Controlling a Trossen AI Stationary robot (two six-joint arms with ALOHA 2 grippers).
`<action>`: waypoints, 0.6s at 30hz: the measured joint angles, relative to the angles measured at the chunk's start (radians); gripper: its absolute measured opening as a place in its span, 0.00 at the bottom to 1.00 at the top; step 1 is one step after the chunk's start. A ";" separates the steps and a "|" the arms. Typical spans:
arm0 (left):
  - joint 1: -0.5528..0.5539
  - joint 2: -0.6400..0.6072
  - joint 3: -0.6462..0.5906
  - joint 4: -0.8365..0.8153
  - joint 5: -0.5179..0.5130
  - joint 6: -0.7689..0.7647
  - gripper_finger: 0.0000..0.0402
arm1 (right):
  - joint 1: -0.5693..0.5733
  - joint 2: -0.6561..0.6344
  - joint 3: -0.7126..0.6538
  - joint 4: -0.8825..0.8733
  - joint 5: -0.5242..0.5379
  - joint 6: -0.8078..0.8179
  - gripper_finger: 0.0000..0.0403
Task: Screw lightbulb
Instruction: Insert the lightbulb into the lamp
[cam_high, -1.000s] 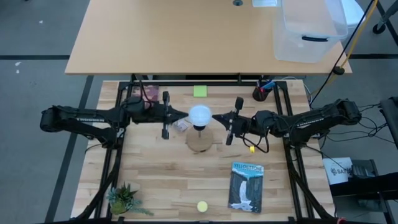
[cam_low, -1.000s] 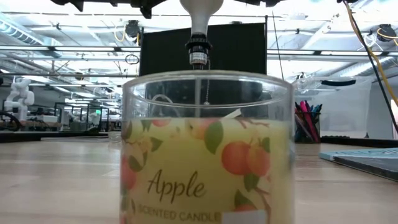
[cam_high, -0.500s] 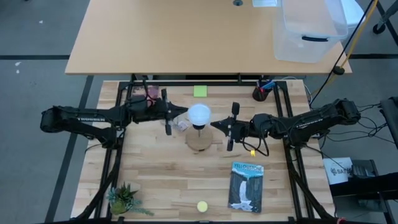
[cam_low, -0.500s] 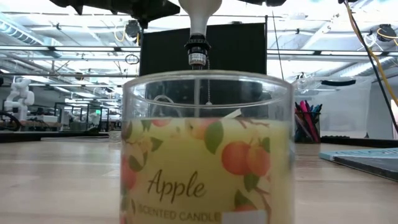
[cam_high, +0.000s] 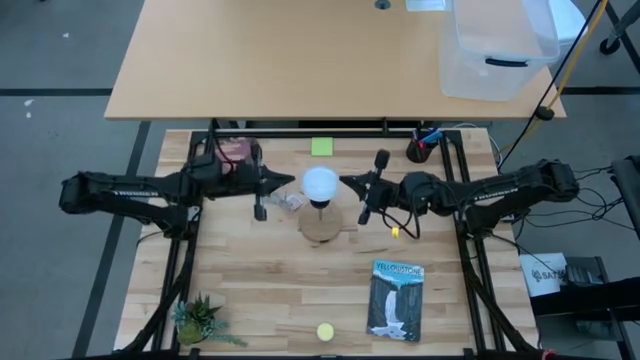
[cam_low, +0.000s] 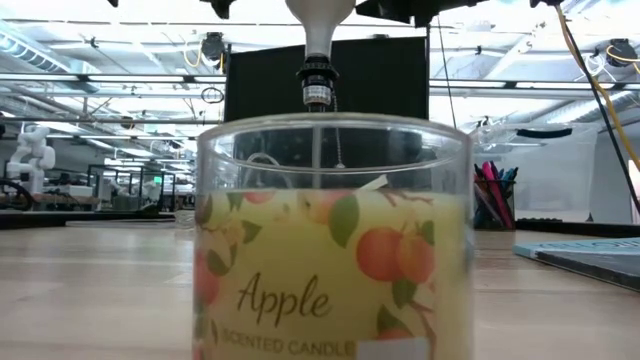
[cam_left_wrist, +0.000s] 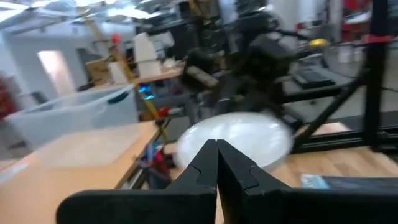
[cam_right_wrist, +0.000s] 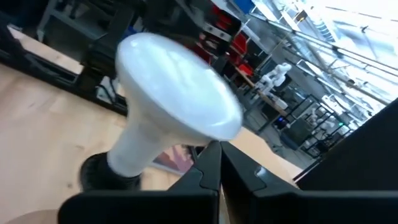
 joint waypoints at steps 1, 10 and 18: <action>-0.013 0.000 0.000 0.001 0.008 0.004 0.00 | -0.005 0.005 0.007 -0.001 -0.001 -0.008 0.00; -0.063 0.025 0.000 -0.036 -0.027 0.021 0.00 | -0.013 0.070 0.071 -0.009 0.004 -0.038 0.00; -0.040 0.026 0.002 -0.064 -0.088 0.016 0.00 | 0.026 0.070 0.071 -0.035 0.020 -0.016 0.00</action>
